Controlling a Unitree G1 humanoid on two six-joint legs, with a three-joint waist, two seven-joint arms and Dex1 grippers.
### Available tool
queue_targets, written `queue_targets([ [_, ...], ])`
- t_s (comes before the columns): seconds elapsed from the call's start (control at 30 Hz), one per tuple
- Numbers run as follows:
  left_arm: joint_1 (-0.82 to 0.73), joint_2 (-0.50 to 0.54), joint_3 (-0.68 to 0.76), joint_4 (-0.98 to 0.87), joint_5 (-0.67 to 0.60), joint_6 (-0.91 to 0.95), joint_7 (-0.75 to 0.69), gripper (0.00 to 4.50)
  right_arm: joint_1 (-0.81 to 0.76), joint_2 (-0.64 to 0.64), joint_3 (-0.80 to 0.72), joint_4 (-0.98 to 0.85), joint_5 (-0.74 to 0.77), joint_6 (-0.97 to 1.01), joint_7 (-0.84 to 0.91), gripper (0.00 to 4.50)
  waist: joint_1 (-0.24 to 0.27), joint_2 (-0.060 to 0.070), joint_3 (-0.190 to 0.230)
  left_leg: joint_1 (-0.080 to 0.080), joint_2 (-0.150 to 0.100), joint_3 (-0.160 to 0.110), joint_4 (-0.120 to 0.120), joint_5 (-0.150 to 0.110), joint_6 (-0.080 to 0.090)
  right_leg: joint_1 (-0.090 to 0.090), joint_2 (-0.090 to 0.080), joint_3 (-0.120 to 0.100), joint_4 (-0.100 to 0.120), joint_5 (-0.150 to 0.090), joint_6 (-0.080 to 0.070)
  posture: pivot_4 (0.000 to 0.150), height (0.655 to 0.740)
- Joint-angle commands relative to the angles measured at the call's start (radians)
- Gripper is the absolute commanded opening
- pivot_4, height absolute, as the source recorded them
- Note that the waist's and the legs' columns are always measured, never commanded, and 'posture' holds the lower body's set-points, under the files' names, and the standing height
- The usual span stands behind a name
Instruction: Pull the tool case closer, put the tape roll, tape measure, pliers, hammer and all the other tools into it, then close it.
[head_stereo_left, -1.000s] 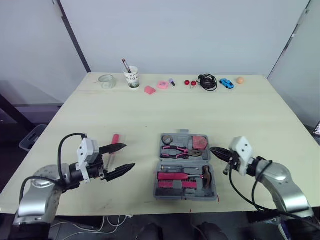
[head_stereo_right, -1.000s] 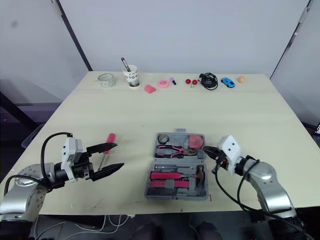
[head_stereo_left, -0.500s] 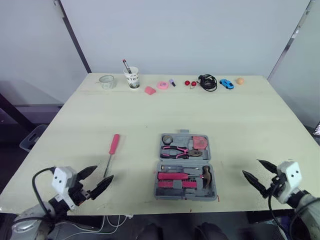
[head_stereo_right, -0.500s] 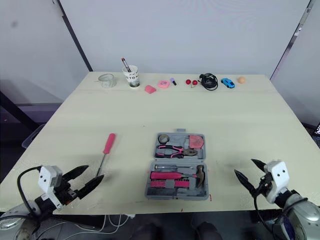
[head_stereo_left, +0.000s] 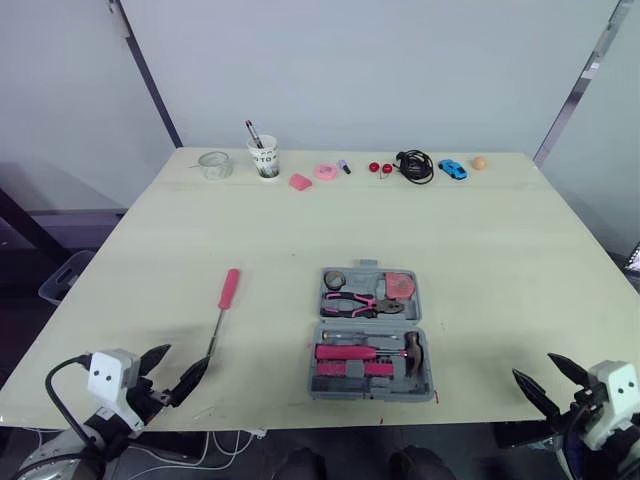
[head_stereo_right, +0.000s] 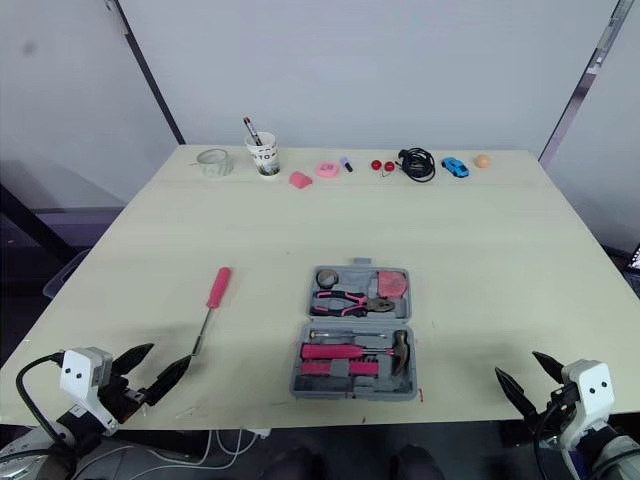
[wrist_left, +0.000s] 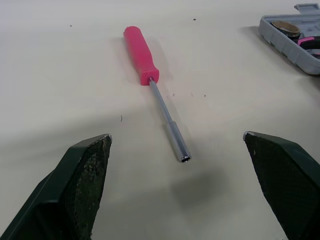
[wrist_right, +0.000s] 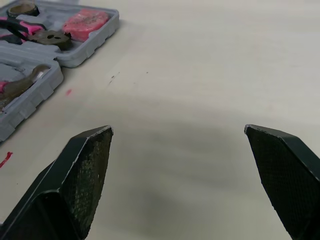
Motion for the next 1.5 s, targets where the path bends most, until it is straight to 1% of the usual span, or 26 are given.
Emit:
queue_targets([
  [0.03,-0.043,0.005,0.01,0.014,0.018,-0.012,0.038,4.5,-0.031,-0.036,0.003,-0.067,0.02,-0.01,0.028,4.45,0.0,0.0,0.0,0.0,0.0,0.0,0.0,0.0,0.0,0.0,0.0,0.0,0.0,0.0,0.0,0.15,0.74],
  [0.17,-0.113,-0.005,0.013,0.027,0.032,0.041,0.136,4.5,-0.057,-0.087,0.061,-0.162,0.035,0.044,0.076,4.45,0.001,0.001,0.0,0.0,0.0,0.0,0.0,0.0,0.0,0.0,0.0,0.0,0.0,0.0,0.0,0.15,0.74],
  [0.37,-0.196,0.008,-0.032,0.028,0.08,0.116,0.203,4.5,-0.117,-0.171,0.131,-0.296,0.119,0.167,0.139,4.45,0.002,-0.001,-0.001,0.0,-0.001,-0.001,0.0,0.0,0.0,0.0,0.0,-0.001,0.0,0.0,0.001,0.15,0.74],
  [0.5,-0.261,0.019,-0.084,0.045,0.136,0.167,0.251,4.5,-0.207,-0.219,0.184,-0.365,0.16,0.212,0.186,4.45,0.002,-0.001,-0.001,-0.001,-0.001,-0.001,0.001,0.0,0.0,0.0,0.0,-0.001,0.0,0.001,0.001,0.15,0.74],
  [0.63,-0.322,0.014,-0.119,0.079,0.176,0.204,0.295,4.5,-0.262,-0.245,0.226,-0.388,0.154,0.212,0.226,4.45,0.003,-0.003,-0.002,-0.001,-0.001,-0.002,0.0,0.0,0.0,0.0,0.001,-0.002,0.0,0.002,0.003,0.15,0.74],
  [0.8,-0.408,-0.005,-0.159,0.14,0.203,0.246,0.336,4.5,-0.293,-0.249,0.27,-0.411,0.15,0.199,0.253,4.45,0.005,-0.003,-0.002,-0.002,-0.002,-0.003,0.001,0.0,0.0,0.001,0.001,-0.003,0.0,0.002,0.004,0.15,0.74],
  [0.97,-0.479,-0.026,-0.195,0.195,0.224,0.267,0.355,4.5,-0.326,-0.247,0.291,-0.391,0.136,0.178,0.273,4.45,0.003,-0.004,-0.003,-0.002,-0.001,-0.003,0.001,0.0,0.0,0.001,0.001,-0.003,0.001,0.003,0.004,0.15,0.74],
  [1.17,-0.524,-0.038,-0.218,0.25,0.248,0.261,0.376,4.5,-0.347,-0.24,0.3,-0.374,0.131,0.164,0.289,4.45,0.004,-0.004,-0.003,-0.002,-0.002,-0.004,0.001,0.0,0.0,0.001,0.001,-0.004,0.0,0.003,0.004,0.15,0.74],
  [1.3,-0.546,-0.052,-0.222,0.282,0.251,0.244,0.379,3.38,-0.348,-0.234,0.311,-0.36,0.117,0.149,0.294,4.5,0.005,-0.004,-0.003,-0.002,-0.002,-0.005,0.001,0.0,0.0,0.001,0.001,-0.005,0.001,0.003,0.004,0.15,0.74],
  [1.33,-0.55,-0.05,-0.226,0.289,0.26,0.232,0.381,2.74,-0.347,-0.232,0.312,-0.357,0.114,0.146,0.294,4.5,0.006,-0.004,-0.003,-0.002,-0.002,-0.005,0.001,0.0,0.0,0.001,0.001,-0.005,0.001,0.003,0.004,0.15,0.74],
  [1.37,-0.552,-0.049,-0.228,0.293,0.265,0.225,0.382,2.5,-0.346,-0.231,0.313,-0.357,0.113,0.143,0.294,4.5,0.006,-0.004,-0.003,-0.002,-0.002,-0.005,0.001,0.0,0.0,0.001,0.001,-0.005,0.001,0.003,0.004,0.15,0.74],
  [1.43,-0.553,-0.051,-0.227,0.296,0.262,0.222,0.381,1.55,-0.345,-0.231,0.316,-0.357,0.112,0.139,0.292,4.5,0.006,-0.004,-0.003,-0.002,-0.002,-0.005,0.001,0.0,0.0,0.001,0.001,-0.005,0.001,0.003,0.004,0.15,0.74],
  [1.47,-0.551,-0.054,-0.228,0.294,0.261,0.222,0.381,0.97,-0.344,-0.23,0.317,-0.359,0.113,0.137,0.291,4.5,0.006,-0.004,-0.003,-0.002,-0.002,-0.005,0.001,0.0,0.0,0.001,0.001,-0.005,0.001,0.003,0.004,0.15,0.74],
  [1.5,-0.549,-0.056,-0.23,0.291,0.261,0.222,0.381,0.77,-0.342,-0.229,0.318,-0.359,0.112,0.135,0.291,4.5,0.006,-0.004,-0.003,-0.002,-0.002,-0.005,0.001,0.0,0.0,0.001,0.001,-0.005,0.001,0.003,0.004,0.15,0.74],
])
